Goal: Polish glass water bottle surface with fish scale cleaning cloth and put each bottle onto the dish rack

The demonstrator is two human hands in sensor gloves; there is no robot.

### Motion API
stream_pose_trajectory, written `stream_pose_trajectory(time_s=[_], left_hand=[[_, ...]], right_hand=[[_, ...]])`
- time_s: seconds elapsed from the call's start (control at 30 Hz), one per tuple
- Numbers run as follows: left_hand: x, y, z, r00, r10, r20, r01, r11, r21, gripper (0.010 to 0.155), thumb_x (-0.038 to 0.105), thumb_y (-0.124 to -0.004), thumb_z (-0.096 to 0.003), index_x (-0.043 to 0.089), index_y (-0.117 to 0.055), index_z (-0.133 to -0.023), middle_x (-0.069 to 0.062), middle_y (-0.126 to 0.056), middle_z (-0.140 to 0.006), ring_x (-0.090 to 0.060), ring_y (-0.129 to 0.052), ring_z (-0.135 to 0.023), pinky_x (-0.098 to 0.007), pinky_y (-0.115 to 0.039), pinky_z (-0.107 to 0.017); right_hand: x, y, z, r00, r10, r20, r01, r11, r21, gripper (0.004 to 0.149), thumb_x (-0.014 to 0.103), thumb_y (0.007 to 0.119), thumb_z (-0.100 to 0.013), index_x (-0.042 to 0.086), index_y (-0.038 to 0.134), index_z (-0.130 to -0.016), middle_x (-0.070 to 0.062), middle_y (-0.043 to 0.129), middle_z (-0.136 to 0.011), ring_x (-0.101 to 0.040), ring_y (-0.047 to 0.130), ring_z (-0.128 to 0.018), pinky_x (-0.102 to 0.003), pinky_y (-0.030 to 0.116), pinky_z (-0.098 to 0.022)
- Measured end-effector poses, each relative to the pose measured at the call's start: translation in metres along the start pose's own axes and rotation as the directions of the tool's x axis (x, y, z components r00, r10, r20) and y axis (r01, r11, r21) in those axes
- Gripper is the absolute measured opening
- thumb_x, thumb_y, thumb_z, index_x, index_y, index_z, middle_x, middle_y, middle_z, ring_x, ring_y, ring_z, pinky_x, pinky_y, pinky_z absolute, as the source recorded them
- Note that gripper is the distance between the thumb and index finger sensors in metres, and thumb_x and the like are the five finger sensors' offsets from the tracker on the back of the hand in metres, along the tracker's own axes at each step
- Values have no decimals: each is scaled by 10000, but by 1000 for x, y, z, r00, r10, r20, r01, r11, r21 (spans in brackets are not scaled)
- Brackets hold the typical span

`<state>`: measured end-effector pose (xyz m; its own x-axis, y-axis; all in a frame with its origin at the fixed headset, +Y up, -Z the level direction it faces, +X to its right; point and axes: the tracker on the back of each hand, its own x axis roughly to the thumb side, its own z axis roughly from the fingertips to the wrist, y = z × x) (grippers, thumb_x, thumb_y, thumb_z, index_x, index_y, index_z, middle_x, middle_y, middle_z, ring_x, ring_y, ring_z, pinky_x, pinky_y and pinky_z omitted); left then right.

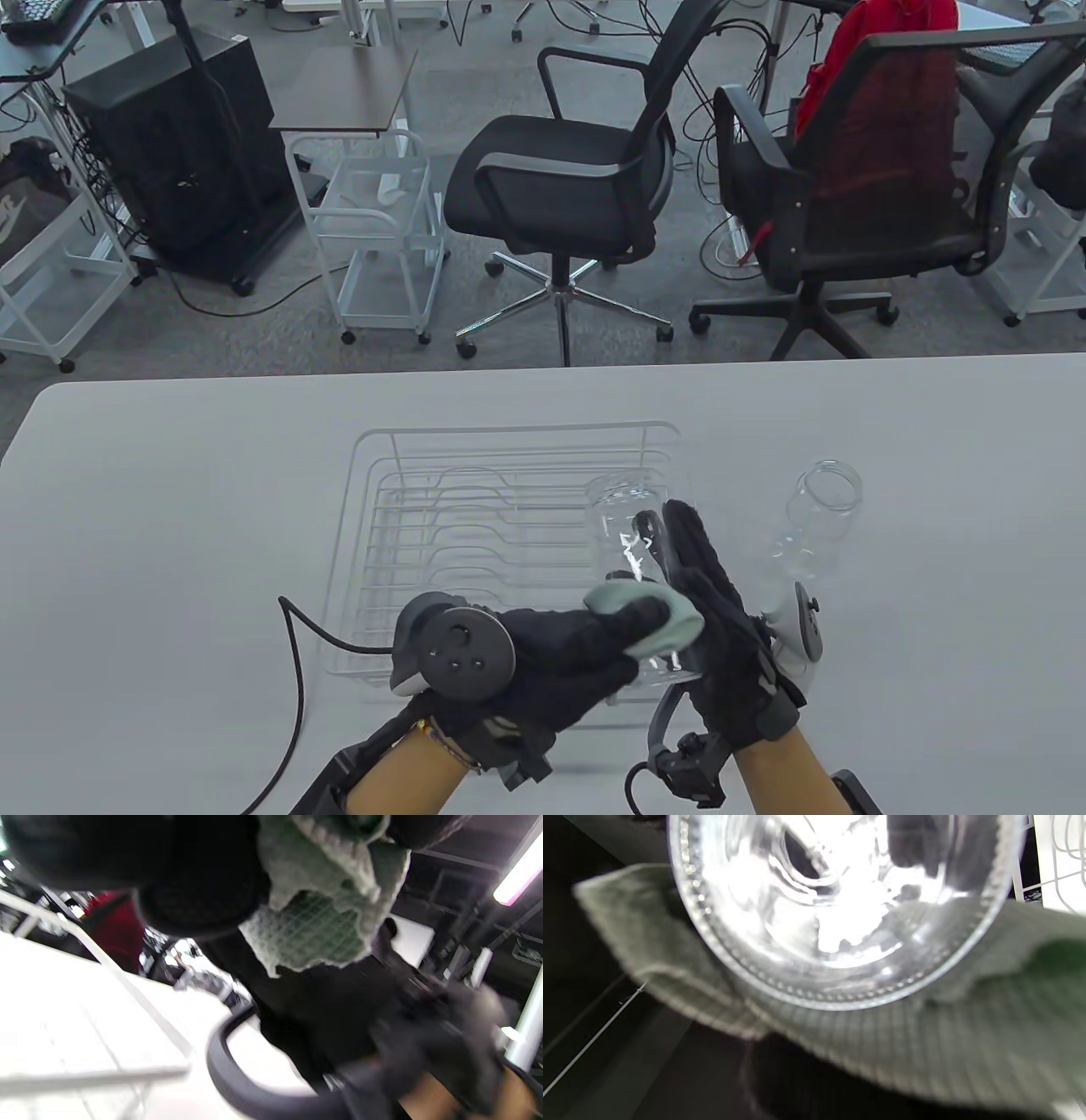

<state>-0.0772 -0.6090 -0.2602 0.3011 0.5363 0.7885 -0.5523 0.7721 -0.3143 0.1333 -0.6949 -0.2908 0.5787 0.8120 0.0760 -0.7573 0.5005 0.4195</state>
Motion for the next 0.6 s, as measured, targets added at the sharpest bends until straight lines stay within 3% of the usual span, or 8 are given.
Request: stream_pose_trajectory(time_s=[0.1,0.2,0.3,0.4,0.47,0.57,0.6], left_hand=[[-1,2,0,1000,-26,11,25,999,48,504,580,-719,-526,579,-606,-1018,-16,-1011,-536,-272,-1108,-333,-395,-964,-158],[-12,8,4,998,-5,-60,16,984,178,514,573,-683,-538,564,-567,-1039,-8,-1004,-550,-280,-1105,-348,-402,-963,-172],[-31,19,9,981,103,-165,-43,942,332,524,560,-660,-549,559,-516,-1053,-29,-988,-587,-301,-1094,-385,-415,-959,-198],[-44,26,15,955,218,-203,-115,898,425,531,547,-653,-556,542,-489,-1061,-54,-977,-603,-314,-1087,-387,-421,-955,-200],[-45,26,18,954,238,-183,-154,911,382,532,550,-652,-557,557,-479,-1060,-70,-958,-623,-301,-1081,-391,-405,-954,-204],[-34,21,15,979,177,-101,-152,964,216,520,582,-677,-539,579,-549,-1043,-49,-971,-590,-276,-1086,-352,-383,-953,-177],[-28,18,13,988,147,-45,-138,977,162,518,588,-685,-534,583,-565,-1038,-43,-978,-583,-271,-1090,-347,-380,-956,-171]], right_hand=[[0,2,-1,1000,16,-18,-15,998,56,725,561,613,-667,304,118,-1130,-190,68,-1222,-542,550,-916,-576,688,-648],[-1,6,-3,999,7,-43,-1,992,123,749,571,632,-661,303,120,-1137,-191,66,-1227,-541,547,-921,-582,704,-633],[3,11,-4,998,17,-66,-1,973,230,809,541,676,-639,297,80,-1130,-192,-13,-1210,-574,458,-944,-629,687,-633],[4,19,-5,997,24,-68,-3,957,290,842,455,705,-620,262,50,-1113,-230,-75,-1167,-628,397,-935,-677,646,-651],[3,20,-6,999,23,-40,-13,972,235,827,414,717,-601,239,91,-1112,-254,-39,-1162,-647,431,-917,-680,650,-658],[2,18,-5,1000,-27,-2,27,990,136,836,406,726,-609,213,75,-1097,-275,-48,-1137,-656,429,-914,-673,639,-674],[2,15,-4,999,-47,25,45,997,59,851,413,741,-612,172,79,-1091,-287,-29,-1131,-652,444,-913,-662,635,-680]])
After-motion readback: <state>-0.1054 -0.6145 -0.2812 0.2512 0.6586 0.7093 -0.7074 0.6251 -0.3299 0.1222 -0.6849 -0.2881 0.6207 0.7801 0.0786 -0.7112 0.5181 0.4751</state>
